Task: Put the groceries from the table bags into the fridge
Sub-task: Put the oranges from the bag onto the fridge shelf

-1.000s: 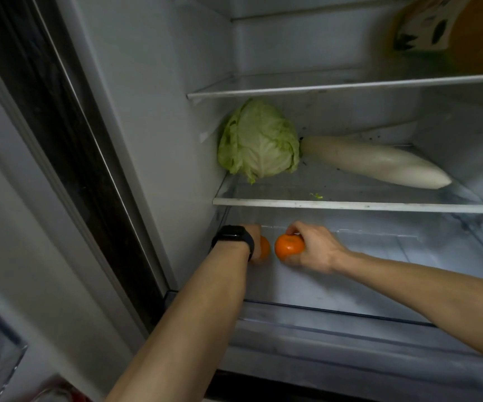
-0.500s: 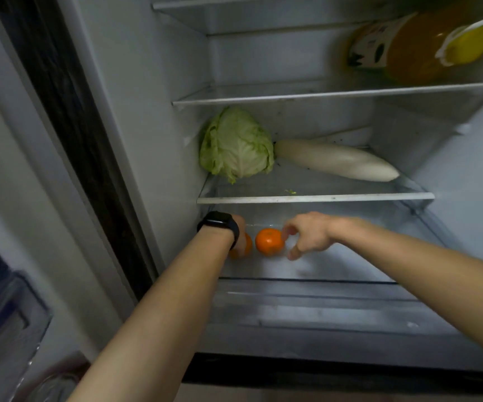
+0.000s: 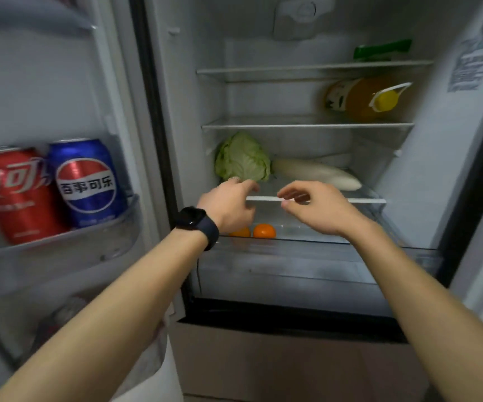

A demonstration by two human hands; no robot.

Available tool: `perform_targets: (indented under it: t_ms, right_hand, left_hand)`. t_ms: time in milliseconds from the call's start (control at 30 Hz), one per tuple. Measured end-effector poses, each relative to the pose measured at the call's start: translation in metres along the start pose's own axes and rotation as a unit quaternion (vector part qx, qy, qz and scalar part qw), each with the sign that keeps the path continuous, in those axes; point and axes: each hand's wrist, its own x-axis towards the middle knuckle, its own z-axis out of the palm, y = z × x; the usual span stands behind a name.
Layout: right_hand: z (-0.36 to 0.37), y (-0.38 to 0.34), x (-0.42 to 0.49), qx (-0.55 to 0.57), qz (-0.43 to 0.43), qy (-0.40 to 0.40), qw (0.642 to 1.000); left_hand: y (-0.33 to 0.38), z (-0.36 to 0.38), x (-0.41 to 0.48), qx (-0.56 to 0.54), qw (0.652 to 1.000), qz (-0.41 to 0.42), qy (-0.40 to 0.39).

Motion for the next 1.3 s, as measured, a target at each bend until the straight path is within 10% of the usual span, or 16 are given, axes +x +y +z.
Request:
perform_targets:
  t_ms: [233,500,867,1300]
  right_hand:
    - [0.049,-0.051,-0.121,0.052,-0.166,0.143,0.974]
    - [0.159,-0.137,-0.229,0.122,-0.254,-0.045,0.959]
    - [0.28,-0.39,-0.357,0.154,-0.436,-0.245,0.852]
    - [0.431,-0.699,-0.518,0.156,-0.536,-0.338,0.758]
  left_hand:
    - [0.013,0.001,-0.178,-0.062,0.989,-0.042,0.127]
    - [-0.026,0.008,-0.424,-0.007,0.952,-0.287,0.107]
    - [-0.077,-0.095,-0.745,0.065,0.808,-0.569,0.137]
    - [-0.177,-0.206,-1.072,0.09,0.703,-0.693,0.132]
